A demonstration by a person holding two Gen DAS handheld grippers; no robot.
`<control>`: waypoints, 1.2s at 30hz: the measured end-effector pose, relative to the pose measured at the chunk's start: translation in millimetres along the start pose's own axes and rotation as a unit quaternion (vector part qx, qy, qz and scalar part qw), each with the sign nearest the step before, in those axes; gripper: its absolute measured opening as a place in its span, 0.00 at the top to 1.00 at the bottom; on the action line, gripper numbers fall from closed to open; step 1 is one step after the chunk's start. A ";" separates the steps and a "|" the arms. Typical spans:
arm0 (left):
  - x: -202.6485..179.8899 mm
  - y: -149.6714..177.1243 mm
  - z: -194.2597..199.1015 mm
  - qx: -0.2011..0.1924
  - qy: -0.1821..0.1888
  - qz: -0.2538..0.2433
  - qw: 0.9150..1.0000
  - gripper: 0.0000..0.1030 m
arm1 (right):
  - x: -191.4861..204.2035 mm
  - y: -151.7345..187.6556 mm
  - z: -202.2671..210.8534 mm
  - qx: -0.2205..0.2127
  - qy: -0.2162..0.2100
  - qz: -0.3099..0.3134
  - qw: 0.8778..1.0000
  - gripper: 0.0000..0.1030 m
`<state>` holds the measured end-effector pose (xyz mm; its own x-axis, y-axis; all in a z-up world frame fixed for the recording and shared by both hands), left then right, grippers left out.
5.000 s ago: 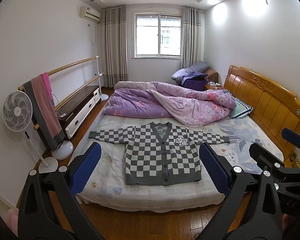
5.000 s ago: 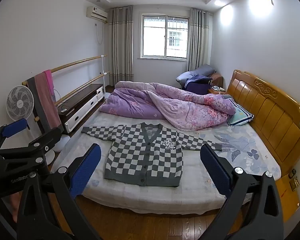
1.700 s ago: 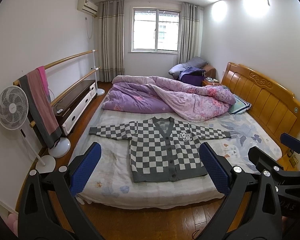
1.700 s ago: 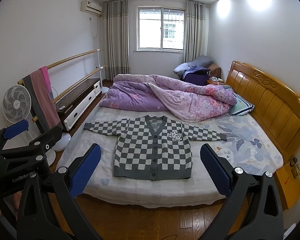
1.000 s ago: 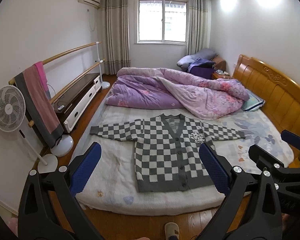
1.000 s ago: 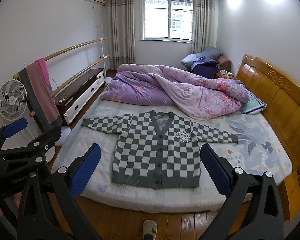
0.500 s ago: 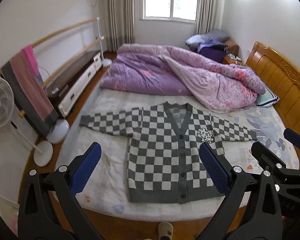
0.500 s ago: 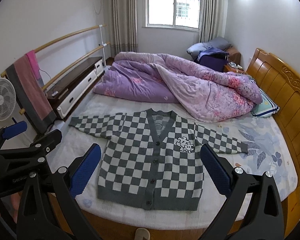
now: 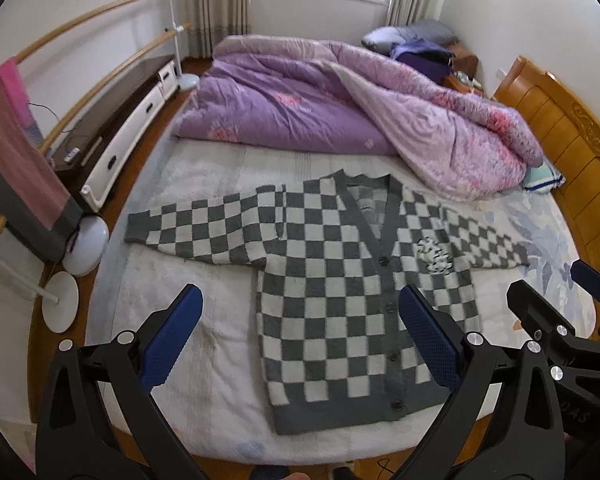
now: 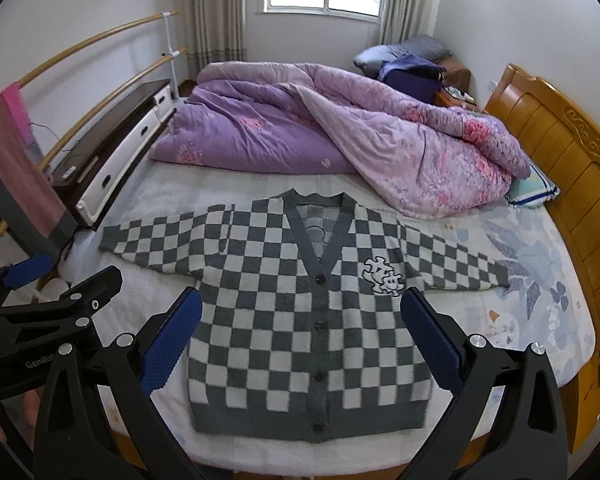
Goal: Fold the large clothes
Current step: 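Move both tools down toward the cardigan's sleeve cuffs, then grasp the sleeve cuff with the left gripper and lift it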
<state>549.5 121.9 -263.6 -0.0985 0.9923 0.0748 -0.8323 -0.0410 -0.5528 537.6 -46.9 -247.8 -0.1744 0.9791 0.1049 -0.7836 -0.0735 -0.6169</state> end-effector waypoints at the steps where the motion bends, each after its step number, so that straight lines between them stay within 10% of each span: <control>1: 6.9 -3.9 -15.5 0.008 0.001 -0.003 1.000 0.05 | 4.8 -2.8 -14.0 0.005 0.005 -0.001 1.000 0.07; 21: 145.3 -13.6 -285.2 0.098 -0.073 0.129 0.984 0.05 | 59.5 -11.4 -301.3 0.077 -0.028 0.027 0.996 0.08; 28: 257.7 33.9 -385.8 0.145 -0.078 0.309 0.937 0.05 | 63.1 6.1 -380.4 0.119 -0.094 0.022 0.988 0.70; 36: 328.1 41.2 -441.7 0.119 -0.083 0.422 0.895 0.05 | 77.5 10.0 -437.1 0.123 -0.152 -0.002 0.981 0.75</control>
<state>723.8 497.3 -628.4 -0.8099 0.5665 -0.1522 -0.5141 -0.8104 -0.2810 776.9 111.2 -586.9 -0.3117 0.8806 0.3569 -0.8984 -0.1508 -0.4125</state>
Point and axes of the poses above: each gripper's, at about its wrist camera, not at the fingertips, and z roughly against the way its jaws point, x to its left, y to its underside, the point moved 4 cm from there along -z, roughly the way its jaws point, and after that the axes turned 10 degrees about -y, right-handed, at the moved point
